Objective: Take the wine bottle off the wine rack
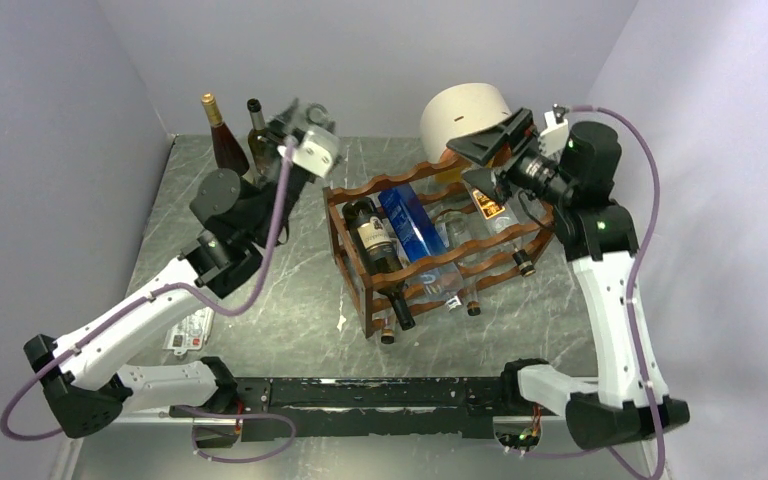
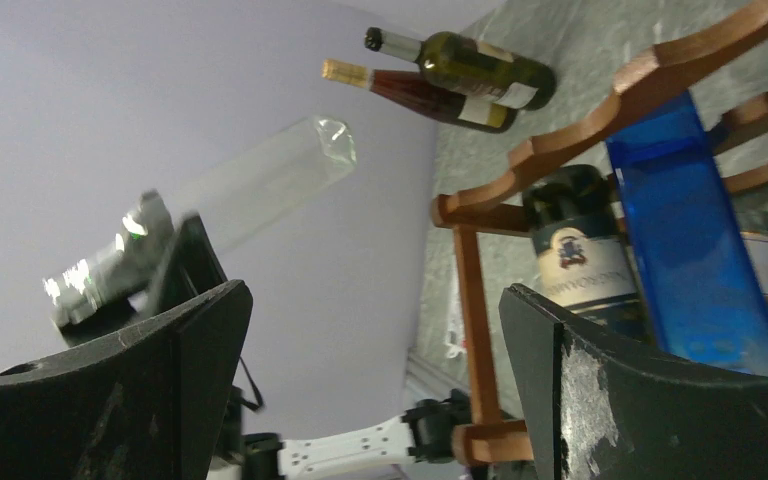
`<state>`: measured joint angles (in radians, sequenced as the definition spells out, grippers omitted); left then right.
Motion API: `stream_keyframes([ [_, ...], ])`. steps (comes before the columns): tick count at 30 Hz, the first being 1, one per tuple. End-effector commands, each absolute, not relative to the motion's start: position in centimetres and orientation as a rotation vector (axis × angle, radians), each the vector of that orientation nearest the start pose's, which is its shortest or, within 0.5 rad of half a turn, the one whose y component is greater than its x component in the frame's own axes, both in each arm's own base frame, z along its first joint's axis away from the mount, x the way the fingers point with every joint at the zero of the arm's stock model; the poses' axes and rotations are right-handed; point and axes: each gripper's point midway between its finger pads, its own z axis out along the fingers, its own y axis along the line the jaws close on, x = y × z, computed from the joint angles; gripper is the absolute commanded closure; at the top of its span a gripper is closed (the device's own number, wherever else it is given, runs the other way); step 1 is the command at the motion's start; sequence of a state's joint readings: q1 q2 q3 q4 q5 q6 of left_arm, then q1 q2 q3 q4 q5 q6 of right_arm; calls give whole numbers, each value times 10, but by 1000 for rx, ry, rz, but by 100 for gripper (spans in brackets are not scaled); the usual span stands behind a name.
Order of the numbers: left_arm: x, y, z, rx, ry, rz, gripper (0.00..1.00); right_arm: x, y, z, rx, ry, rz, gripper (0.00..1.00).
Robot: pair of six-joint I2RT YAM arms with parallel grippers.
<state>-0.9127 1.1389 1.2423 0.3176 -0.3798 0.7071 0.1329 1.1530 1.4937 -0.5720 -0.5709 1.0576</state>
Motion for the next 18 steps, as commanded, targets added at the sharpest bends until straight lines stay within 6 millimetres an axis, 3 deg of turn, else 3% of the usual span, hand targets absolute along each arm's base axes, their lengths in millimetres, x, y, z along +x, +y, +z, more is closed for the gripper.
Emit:
stream_keyframes([
  [1,314,-180,529,333,1081,3,93,275,151,424,326,1864,1137,0],
  [4,338,-161,522,274,1139,9,93,255,150,432,227,1840,1059,0],
  [11,409,-133,489,97,1310,-30,93,225,105,450,209,1705,748,0],
  [18,474,-133,442,68,1413,-55,93,207,85,446,219,1648,658,0],
])
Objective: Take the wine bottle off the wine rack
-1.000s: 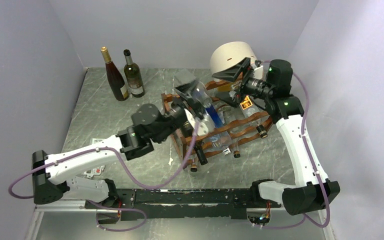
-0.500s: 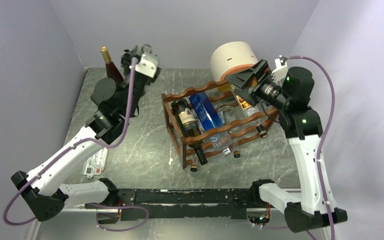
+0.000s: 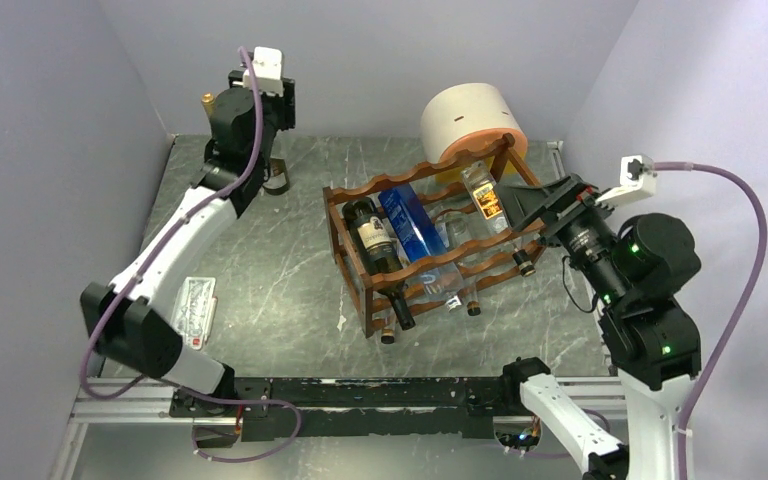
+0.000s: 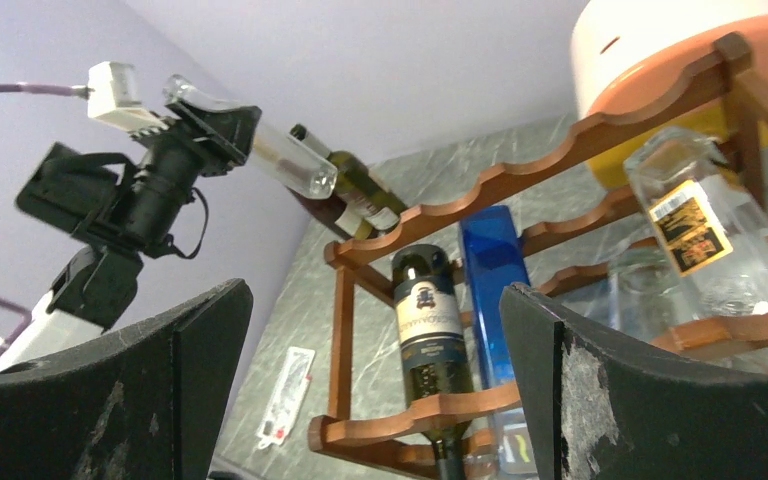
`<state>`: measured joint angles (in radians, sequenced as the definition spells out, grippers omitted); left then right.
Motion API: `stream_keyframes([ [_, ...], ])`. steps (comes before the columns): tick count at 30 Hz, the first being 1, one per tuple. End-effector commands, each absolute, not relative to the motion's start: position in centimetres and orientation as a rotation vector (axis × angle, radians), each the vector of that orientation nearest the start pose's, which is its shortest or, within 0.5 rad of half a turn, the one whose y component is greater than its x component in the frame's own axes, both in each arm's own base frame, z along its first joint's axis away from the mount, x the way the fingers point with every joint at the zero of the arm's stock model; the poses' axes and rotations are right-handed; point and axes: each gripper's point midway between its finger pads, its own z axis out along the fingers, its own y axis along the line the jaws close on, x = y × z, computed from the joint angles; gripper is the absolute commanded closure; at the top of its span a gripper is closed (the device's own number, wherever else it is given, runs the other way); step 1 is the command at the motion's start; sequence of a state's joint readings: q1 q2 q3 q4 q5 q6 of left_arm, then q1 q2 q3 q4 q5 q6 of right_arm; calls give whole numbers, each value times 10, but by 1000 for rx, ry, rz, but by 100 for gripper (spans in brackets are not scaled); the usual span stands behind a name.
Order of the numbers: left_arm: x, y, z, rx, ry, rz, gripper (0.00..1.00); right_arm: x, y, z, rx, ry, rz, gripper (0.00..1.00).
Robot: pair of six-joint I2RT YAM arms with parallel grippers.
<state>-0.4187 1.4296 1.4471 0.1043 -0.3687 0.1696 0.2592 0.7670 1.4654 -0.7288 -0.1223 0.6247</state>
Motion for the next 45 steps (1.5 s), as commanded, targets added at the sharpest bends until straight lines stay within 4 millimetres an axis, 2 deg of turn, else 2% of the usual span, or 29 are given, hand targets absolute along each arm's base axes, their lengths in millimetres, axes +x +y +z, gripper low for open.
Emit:
stream_keyframes([
  [1,484,-137,432,76,1431,-65,93,206,84,445,219,1646,651,0],
  [9,533,-159,380,110,1496,-90,93,207,72,436,224,1636,570,0],
  [16,560,-164,345,91,1538,-97,93,208,68,426,225,1643,538,0],
  [24,576,-156,308,49,1555,-137,93,206,62,421,234,1638,508,0],
  [32,589,-157,276,48,1601,-155,93,207,64,414,232,1651,513,0],
  [45,594,-163,233,70,1675,-162,93,209,65,406,237,1665,515,0],
])
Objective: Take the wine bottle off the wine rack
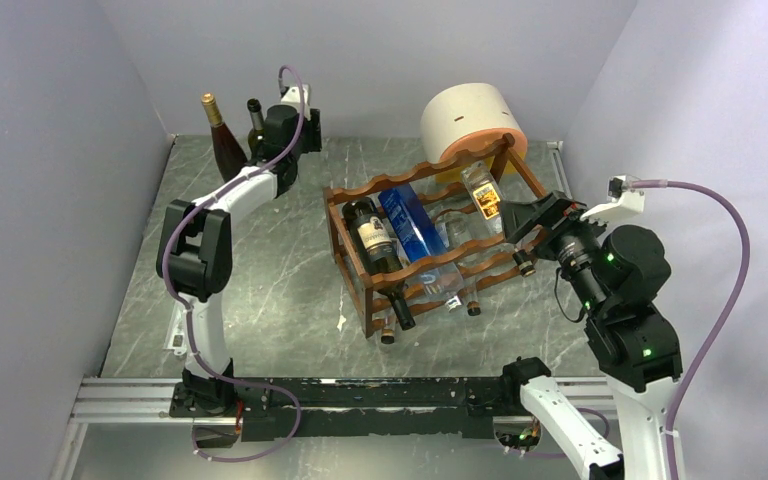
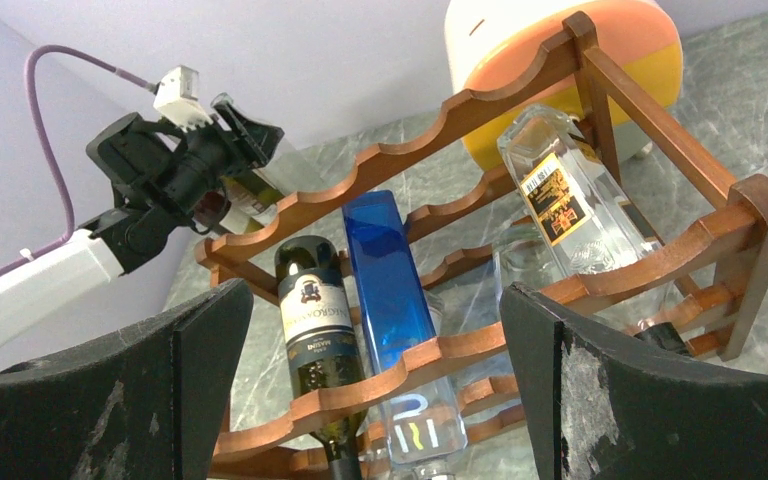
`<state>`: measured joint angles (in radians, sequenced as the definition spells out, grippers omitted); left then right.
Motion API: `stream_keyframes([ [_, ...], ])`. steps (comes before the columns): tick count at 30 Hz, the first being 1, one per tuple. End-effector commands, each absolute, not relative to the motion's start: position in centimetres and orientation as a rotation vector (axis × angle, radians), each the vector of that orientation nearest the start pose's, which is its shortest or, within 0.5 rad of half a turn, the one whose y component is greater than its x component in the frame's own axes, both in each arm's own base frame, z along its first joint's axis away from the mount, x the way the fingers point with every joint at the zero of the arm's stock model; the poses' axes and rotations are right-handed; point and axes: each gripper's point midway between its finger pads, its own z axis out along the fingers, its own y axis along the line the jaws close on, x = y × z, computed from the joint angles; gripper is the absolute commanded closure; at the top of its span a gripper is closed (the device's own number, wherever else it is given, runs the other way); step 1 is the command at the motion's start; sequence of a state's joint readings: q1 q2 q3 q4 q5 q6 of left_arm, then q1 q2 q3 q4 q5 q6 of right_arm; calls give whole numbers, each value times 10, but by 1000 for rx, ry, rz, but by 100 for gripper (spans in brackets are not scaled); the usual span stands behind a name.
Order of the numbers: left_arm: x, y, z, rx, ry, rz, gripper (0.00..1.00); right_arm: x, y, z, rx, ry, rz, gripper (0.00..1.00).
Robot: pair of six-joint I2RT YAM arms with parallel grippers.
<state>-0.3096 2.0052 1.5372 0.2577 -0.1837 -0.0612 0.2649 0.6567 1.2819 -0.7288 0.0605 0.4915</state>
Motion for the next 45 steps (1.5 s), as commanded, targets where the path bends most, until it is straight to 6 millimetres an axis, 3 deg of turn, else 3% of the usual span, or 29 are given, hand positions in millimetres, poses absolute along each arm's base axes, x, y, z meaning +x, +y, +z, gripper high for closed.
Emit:
stream_keyframes([
  [1,594,-163,230,68,1675,-163,93,208,65,406,237,1664,516,0],
  [14,596,-161,202,84,1706,-137,92,207,64,399,242,1674,508,0],
  [19,588,-163,196,114,1706,-145,71,205,64,400,248,1673,519,0],
  [22,585,-160,198,104,1712,-141,51,204,62,401,256,1668,516,0],
  [24,583,-159,204,104,1710,-137,44,203,62,402,262,1667,515,0],
  [29,574,-158,228,117,1690,-147,36,198,61,402,273,1680,521,0],
  [35,552,-162,265,143,1668,-205,1,194,59,396,298,1705,520,0],
  [40,532,-159,289,145,1664,-229,0,191,60,393,314,1723,535,0],
  [45,499,-160,333,160,1627,-303,0,188,62,384,317,1777,532,0],
])
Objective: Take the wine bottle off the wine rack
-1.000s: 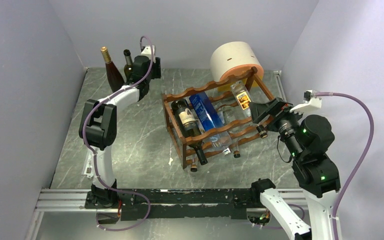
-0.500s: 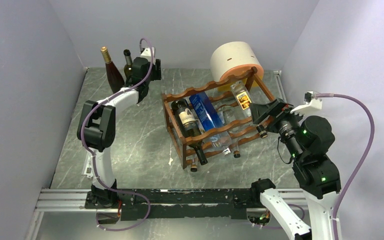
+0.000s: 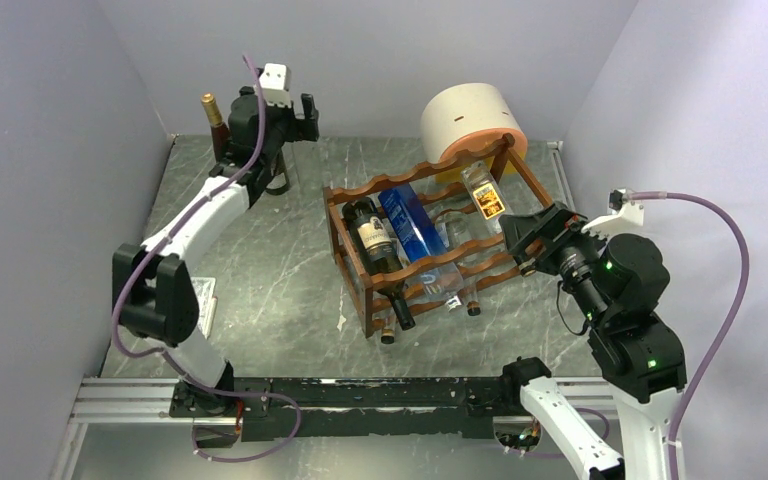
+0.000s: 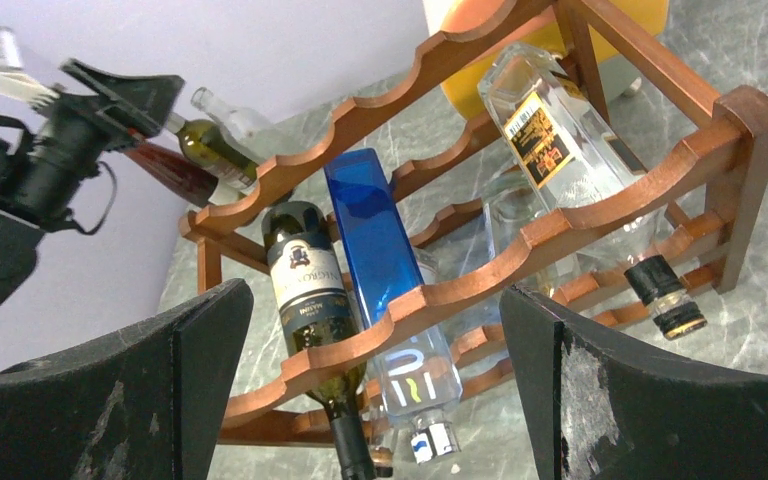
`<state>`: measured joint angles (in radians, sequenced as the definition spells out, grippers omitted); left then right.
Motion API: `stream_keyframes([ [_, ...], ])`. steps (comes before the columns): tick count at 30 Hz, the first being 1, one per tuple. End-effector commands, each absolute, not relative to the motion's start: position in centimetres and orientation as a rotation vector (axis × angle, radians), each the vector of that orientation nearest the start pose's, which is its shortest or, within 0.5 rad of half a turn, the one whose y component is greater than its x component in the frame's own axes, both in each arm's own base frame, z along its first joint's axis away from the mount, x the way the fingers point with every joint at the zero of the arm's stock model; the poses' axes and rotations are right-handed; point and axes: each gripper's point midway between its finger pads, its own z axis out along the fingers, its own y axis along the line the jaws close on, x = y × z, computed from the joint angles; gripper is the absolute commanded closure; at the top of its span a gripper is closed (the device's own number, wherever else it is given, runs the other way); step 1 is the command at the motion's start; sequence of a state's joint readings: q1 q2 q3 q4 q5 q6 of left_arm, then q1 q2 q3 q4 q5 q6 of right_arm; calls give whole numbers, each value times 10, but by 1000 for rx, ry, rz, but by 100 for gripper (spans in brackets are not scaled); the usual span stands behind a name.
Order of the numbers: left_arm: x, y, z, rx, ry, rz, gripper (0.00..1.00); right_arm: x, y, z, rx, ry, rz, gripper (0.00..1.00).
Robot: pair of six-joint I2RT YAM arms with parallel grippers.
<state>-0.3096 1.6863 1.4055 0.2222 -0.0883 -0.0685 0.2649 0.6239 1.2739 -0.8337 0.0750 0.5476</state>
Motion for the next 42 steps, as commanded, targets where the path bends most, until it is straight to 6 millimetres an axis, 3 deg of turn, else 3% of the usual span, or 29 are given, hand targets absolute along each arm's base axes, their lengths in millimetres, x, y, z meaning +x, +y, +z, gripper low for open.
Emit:
stream_keyframes([
  [1,490,-161,343,171,1614,-326,0,188,61,382,316,1790,526,0],
  [4,456,-164,370,209,1577,-391,0,184,58,376,322,1819,503,0],
  [8,407,-162,391,274,1502,-450,2,178,56,368,300,1851,482,0],
  [11,362,-154,405,315,1380,-463,2,172,68,362,201,1871,523,0],
  [16,316,-139,392,338,1233,-434,0,169,78,364,105,1861,558,0],
  [17,312,-136,385,339,1227,-419,0,170,80,366,64,1863,553,0],
  [20,307,-127,390,345,1210,-355,0,172,92,370,-92,1906,557,0],
  [24,310,-114,385,237,1295,-346,0,187,97,369,-161,2001,519,0],
  [29,310,-126,379,251,1308,-430,0,208,101,373,-137,2002,520,0],
  [33,310,-130,376,261,1312,-447,0,214,104,388,-113,1913,546,0],
  [39,312,-121,375,219,1314,-405,0,210,123,364,-239,2016,633,0],
  [42,310,-128,374,258,1309,-432,1,199,138,349,-316,2052,735,0],
])
